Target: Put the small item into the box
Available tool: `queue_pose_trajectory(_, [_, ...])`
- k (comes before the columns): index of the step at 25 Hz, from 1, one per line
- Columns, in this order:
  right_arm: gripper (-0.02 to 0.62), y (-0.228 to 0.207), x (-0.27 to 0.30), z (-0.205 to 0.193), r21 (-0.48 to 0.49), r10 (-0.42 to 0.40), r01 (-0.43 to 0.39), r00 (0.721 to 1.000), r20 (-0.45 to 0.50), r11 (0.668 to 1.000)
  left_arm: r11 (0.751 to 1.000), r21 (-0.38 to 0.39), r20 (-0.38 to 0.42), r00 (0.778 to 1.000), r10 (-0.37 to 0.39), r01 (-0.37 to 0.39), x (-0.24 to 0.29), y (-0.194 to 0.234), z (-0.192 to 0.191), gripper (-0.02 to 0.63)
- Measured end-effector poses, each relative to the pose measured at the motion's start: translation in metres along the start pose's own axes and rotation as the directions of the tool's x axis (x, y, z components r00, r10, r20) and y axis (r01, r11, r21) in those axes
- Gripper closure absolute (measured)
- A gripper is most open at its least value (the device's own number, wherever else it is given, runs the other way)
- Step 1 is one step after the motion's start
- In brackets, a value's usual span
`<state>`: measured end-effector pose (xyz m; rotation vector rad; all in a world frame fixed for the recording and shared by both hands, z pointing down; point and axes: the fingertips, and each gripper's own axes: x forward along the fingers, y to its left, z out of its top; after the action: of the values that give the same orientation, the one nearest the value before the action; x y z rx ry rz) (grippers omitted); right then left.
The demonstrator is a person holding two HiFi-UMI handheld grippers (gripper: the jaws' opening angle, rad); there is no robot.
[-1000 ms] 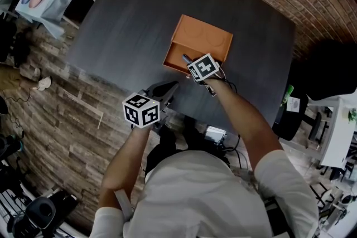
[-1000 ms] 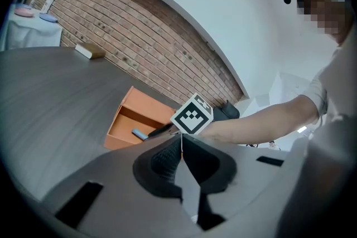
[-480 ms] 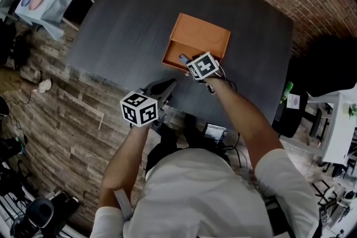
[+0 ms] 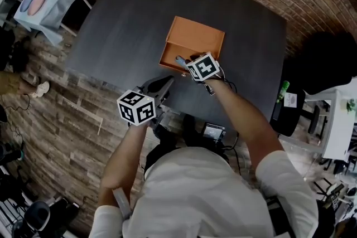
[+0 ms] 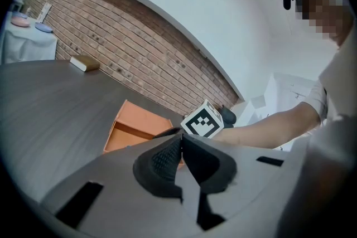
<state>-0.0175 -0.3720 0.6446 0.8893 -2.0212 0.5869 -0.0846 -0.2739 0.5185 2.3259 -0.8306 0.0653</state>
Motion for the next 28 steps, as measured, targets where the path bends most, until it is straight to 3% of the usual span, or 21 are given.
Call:
queue_pose_trajectory(11, [0.514, 0.020, -0.051, 0.027, 0.032, 0.046, -0.051, 0.986, 0.158, 0.998, 0.999, 0.029, 0.056, 0.998, -0.017, 0.016, -0.015, -0.017, 0.020, 0.592])
queue_pose_trajectory(17, [0.526, 0.026, -0.083, 0.033, 0.027, 0.030, -0.037, 0.973, 0.230, 0.999, 0.998, 0.036, 0.105, 0.993, -0.047, 0.043, -0.024, -0.033, 0.035, 0.594])
queue_pose_trajectory(28, [0.541, 0.040, -0.144, 0.048, 0.062, 0.012, -0.038, 0.930, 0.367, 0.997, 0.994, 0.060, 0.167, 0.981, -0.095, 0.086, -0.048, -0.065, 0.057, 0.595])
